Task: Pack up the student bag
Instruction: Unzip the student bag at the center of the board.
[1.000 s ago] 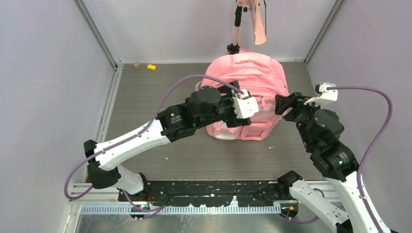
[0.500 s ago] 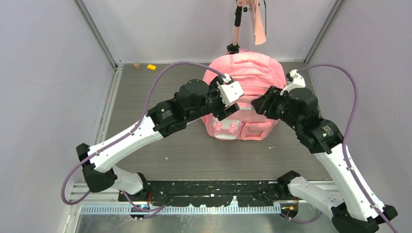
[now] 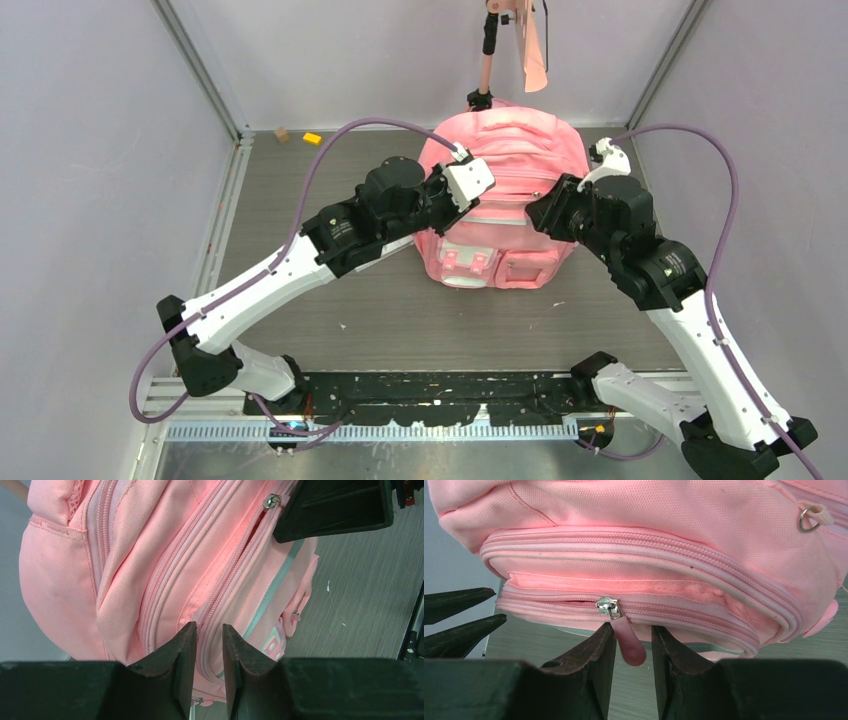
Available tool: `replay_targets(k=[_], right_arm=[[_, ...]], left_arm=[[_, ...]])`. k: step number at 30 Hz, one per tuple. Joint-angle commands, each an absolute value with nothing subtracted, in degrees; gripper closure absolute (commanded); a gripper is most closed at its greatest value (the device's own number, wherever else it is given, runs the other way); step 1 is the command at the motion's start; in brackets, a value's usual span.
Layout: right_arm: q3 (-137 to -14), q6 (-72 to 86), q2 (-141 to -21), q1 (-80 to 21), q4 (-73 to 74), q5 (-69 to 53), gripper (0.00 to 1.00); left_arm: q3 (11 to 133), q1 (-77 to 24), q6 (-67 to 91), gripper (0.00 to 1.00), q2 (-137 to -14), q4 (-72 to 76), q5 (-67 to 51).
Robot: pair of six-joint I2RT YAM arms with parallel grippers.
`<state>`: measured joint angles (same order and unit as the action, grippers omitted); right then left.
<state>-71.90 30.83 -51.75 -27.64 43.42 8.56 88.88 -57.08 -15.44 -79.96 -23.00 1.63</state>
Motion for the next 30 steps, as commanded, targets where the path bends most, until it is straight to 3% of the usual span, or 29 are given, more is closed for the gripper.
replay_targets(k=[1,3,5,9,19,24,27,30], right_arm=[[-76.4,27.5,-52.4,-27.6,42.3,10.4,0.64],[-77.2,26.7,-52.7,-27.6,42.8,10.1,0.69],[-77.8,26.1,-53.0,-27.6,43.3,10.1,0.82],[-78.7,25.4,-52.8,-27.6,44.4,11.1,0.97],[-84.4,20.0,-55.0,-27.5,55.4,18.0,1.00],[-86.5,18.3,-57.2,-27.5,61.7,17.6,1.00],[-87.5,17.9,-57.8,-27.5,64.0,17.4,1.00],[-88.9,17.4,-57.9,-27.5,65.2,17.5,1.00]], left_arm=[[88.4,-56.5,-15.0,0.74,-79.9,-20.8,0.3],[88.3,-56.3,-14.9,0.77,-79.9,-20.8,0.3],[88.1,-56.2,-14.9,0.83,-79.8,-20.7,0.3],[87.6,-55.7,-14.7,0.98,-79.8,-20.7,-1.4],[85.0,-55.1,-12.8,1.00,-78.0,-18.2,-4.3],[85.4,-54.6,-12.2,0.84,-79.0,-18.3,-6.5],[85.6,-53.4,-11.9,0.64,-79.6,-18.1,-6.5],[85.7,-52.4,-11.9,0.56,-79.9,-17.7,-6.6]])
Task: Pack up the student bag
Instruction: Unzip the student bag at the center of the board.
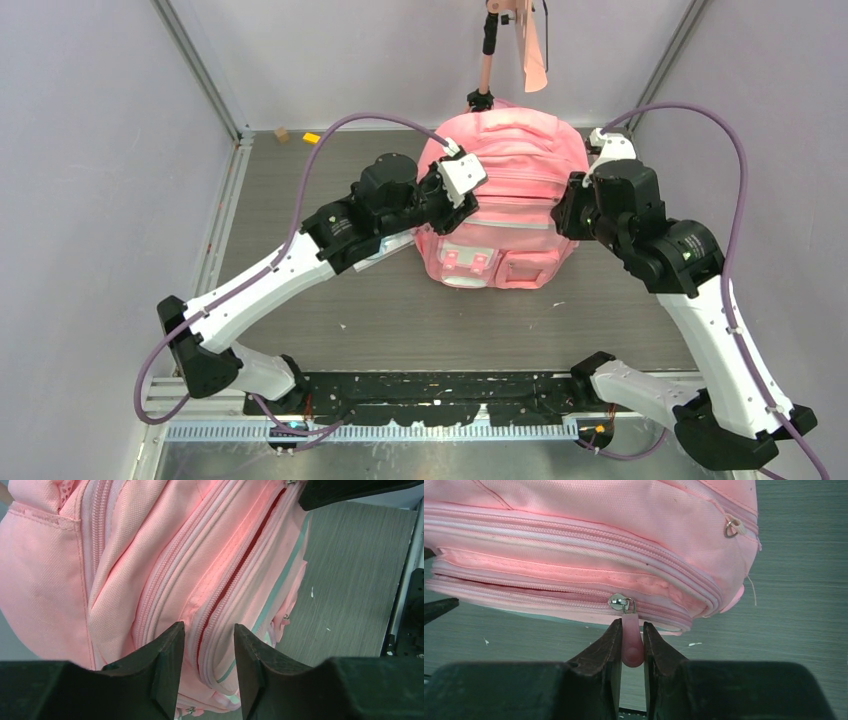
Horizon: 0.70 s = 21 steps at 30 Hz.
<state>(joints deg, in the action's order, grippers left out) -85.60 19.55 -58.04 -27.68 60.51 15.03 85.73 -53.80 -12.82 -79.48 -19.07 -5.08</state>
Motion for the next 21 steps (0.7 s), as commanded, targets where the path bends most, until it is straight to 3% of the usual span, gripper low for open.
replay_targets(k=[1,5,11,21], right_arm=[[-89.5,17.1,-58.0,-27.5,65.7,17.5,1.00],[-91.2,16.2,-58.7,-27.5,67.2,19.2,1.00],[-93.6,16.9,-60.9,-27.4,72.2,25.3,1.00],[-93.8,21.2,-62.1,-24.2,79.5,26.9,1.00]], left_arm=[[85.7,-52.1,-11.9,0.55,-80.2,-17.7,-6.7],[85.7,-51.8,-11.9,0.54,-81.3,-18.2,-7.3],[84.1,-51.4,-11.8,0.99,-81.1,-17.9,-6.2],[81.1,-48.2,-10.5,1.00,-78.5,-17.0,-5.6]])
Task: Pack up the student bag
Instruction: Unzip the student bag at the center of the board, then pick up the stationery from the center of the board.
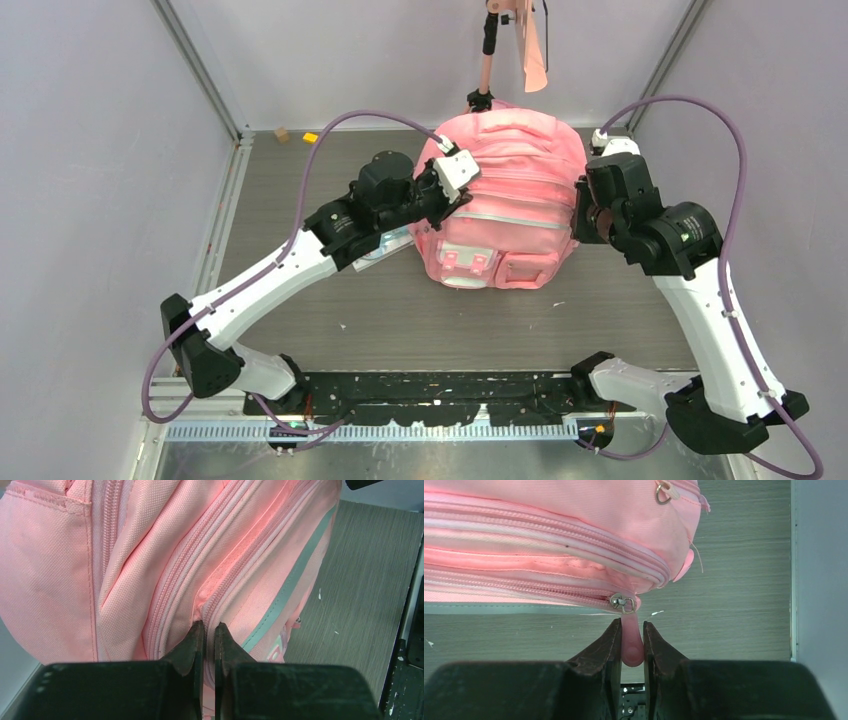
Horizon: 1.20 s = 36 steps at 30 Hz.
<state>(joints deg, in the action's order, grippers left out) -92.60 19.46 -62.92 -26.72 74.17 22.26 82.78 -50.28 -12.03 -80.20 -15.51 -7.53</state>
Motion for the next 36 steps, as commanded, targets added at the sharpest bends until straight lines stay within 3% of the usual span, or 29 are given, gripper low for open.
replay_targets(k=[1,13,18,22,24,28,36], right_arm=[[-92.3,21.8,-61.9,-23.9,79.5,26.3,1.00],[-79.9,26.7,-60.4,-20.5,78.8,19.3,0.99],[-82.1,26.8,-59.8,-20.5,77.7,20.1,0.87],[-85.2,25.0,-59.1,-20.5,77.0,21.4,0.62],[-86.5,23.9,-58.5,-20.5,76.5,21.9,0.48],[-89.1,21.9,-56.9,-20.5,75.3,23.8,0.31],[-94.9,19.4,-55.2,-20.5,68.8,29.5,0.24]], left_arm=[[81.0,-48.0,-10.5,1.00,-78.4,-16.9,-5.7],[80.1,-47.1,-10.2,1.00,-78.0,-16.1,-7.1],[79.9,-47.1,-9.9,0.98,-77.7,-15.6,-8.5],[78.9,-47.0,-10.0,0.57,-76.4,-14.6,-9.4],[78.6,-46.9,-9.6,0.42,-75.5,-14.5,-10.2],[77.9,-46.6,-8.7,0.27,-72.9,-15.3,-10.6],[73.4,-42.8,-5.6,0.10,-65.1,-19.1,-7.7]])
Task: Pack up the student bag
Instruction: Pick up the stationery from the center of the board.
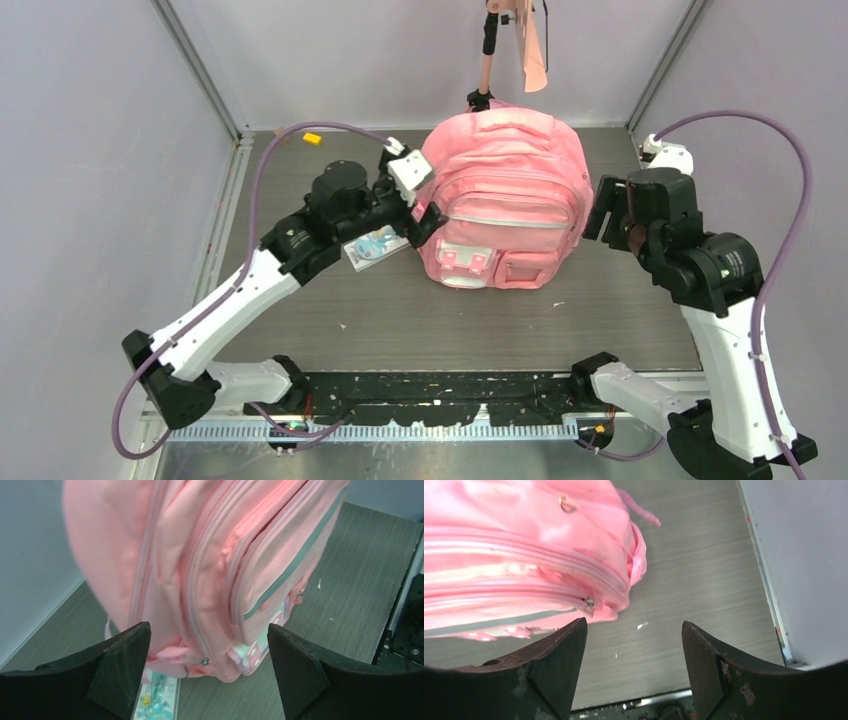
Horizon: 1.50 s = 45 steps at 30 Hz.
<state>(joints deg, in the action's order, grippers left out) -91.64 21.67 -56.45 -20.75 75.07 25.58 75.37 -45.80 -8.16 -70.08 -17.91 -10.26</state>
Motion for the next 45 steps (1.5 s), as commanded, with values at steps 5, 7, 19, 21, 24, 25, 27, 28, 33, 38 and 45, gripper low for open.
replay_targets(k=[5,7,19,21,24,25,27,28,33,38,45], right_arm=[[-93.4,18.5,-52.0,-20.5,59.6,29.0,0.21],[-92.4,18.5,-51.0,-20.5,56.3,28.6,0.21],[-87.1,18.7,-48.7,-20.5,50.5,26.3,0.21],[-86.5,18.8,-48.5,-20.5,50.3,26.4,0.21],[-86.1,18.9,-48.3,-20.5,49.9,26.6,0.21],[-86.0,18.9,-48.2,-20.5,49.7,26.7,0.21],[-86.1,18.7,-48.2,-20.5,49.5,27.0,0.21],[-86.1,18.7,-48.1,-20.5,49.4,27.2,0.21],[-85.9,19.2,-47.9,-20.5,48.7,27.4,0.21],[-84.9,19.4,-47.3,-20.5,48.3,28.0,0.21],[-84.0,19.3,-46.7,-20.5,48.2,28.5,0.21]], left_arm=[[67.6,-36.1,-1.4,0.07,-59.6,-19.7,-8.4],[64.9,-32.5,-0.4,0.06,-58.3,-19.7,-8.2],[50.5,-10.5,6.1,0.07,-71.5,-7.8,-16.2],[49.9,-10.5,5.1,0.09,-74.6,-4.1,-18.7],[50.5,-10.5,3.4,0.15,-79.7,1.0,-23.2],[50.3,-10.7,2.5,0.15,-81.8,3.8,-24.8],[50.2,-11.6,0.5,0.16,-84.8,8.1,-25.1],[51.1,-12.2,-1.2,0.16,-86.6,8.7,-24.3],[56.2,-15.3,-4.5,0.20,-95.0,6.7,-22.8],[59.9,-19.5,-8.2,0.21,-98.6,4.5,-19.1],[66.0,-21.8,-5.8,0.25,-103.6,-1.7,-16.6]])
